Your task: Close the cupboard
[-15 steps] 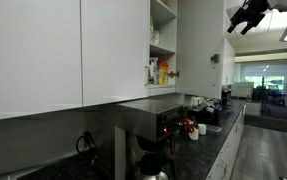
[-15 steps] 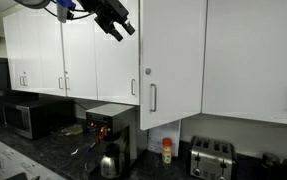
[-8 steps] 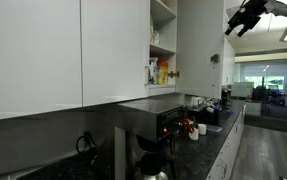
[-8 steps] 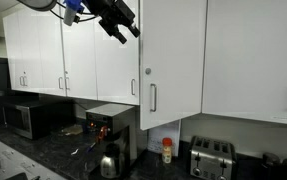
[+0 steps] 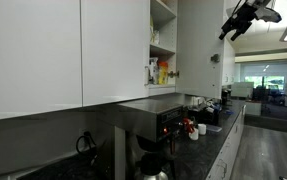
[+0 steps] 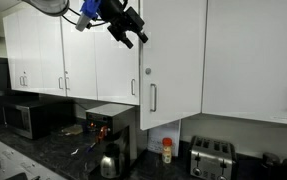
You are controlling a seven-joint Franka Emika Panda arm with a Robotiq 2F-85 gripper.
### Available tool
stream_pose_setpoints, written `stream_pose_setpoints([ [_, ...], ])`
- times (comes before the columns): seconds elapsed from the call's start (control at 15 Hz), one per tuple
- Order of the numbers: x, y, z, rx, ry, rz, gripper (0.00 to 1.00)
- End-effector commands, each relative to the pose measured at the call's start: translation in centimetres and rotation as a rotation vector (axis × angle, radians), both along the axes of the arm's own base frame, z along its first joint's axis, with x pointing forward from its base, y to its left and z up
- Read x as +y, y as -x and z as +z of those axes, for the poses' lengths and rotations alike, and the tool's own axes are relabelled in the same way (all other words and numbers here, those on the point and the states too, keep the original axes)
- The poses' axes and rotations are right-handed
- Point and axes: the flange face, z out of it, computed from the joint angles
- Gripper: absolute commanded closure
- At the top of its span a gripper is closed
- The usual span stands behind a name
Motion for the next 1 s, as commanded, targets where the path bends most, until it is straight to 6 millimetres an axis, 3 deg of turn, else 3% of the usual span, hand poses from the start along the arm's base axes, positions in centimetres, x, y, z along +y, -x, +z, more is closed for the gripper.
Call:
stream_pose_setpoints([
  [0.0,-0.6,-1.8,-0.1,-0.007,0.005,0.034,0.00],
  [0.4,-0.4,-3.0,-0.2,-0.031,0.007,0.068,0.00],
  [0.93,1.5,-3.6,-0.2,-0.061,0.000,0.149,0.00],
])
